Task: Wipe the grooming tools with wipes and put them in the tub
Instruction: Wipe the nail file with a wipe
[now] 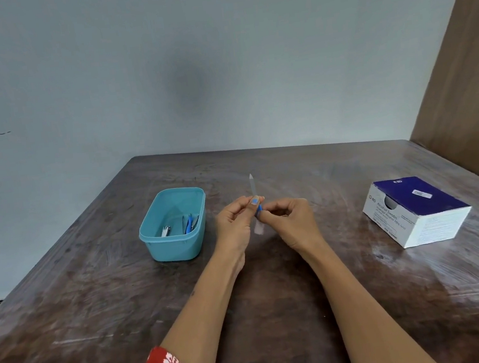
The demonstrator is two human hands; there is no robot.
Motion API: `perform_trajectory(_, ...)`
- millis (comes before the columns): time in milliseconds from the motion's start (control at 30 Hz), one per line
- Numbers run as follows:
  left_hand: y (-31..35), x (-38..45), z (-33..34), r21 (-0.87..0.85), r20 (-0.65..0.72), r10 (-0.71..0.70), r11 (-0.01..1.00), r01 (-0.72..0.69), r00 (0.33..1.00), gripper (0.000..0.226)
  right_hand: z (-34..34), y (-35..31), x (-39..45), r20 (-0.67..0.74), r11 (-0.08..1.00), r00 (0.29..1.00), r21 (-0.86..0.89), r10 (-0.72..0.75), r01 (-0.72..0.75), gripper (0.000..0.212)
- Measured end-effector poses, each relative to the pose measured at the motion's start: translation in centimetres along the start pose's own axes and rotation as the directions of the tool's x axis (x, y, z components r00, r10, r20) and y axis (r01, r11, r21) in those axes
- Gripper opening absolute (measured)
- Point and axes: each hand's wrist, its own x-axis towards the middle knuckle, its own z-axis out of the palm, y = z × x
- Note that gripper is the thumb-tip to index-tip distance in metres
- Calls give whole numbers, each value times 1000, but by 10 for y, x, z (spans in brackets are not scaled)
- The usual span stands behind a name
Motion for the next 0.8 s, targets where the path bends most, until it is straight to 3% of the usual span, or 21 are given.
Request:
perform_trajectory(300, -1, 2, -2, 12, -10, 12, 1000, -12, 1000, 10, -5, 3, 0, 72, 998, 997, 41, 39, -42, 6)
perform_trajectory(400, -2, 5, -3, -5, -38, -2, 1000, 2, 999, 13, -5, 5, 0, 52, 998, 997, 32, 58, -59, 25)
perform_trajectory(500, -3, 6, -3, -4, -60, 9, 1000, -10, 998, 11, -7, 6, 1, 19, 983, 998, -175, 64, -60, 35)
perform_trajectory(600, -5, 9, -3, -5, -74, 11, 1000, -11, 997, 9, -6, 9, -1, 51, 919, 997, -392, 60, -35, 31)
perform_trajectory(800, -10, 15, -5, -9, -106, 37, 999, -38, 994, 13, -8, 9, -2, 178, 864, 984, -500, 25, 68, 30)
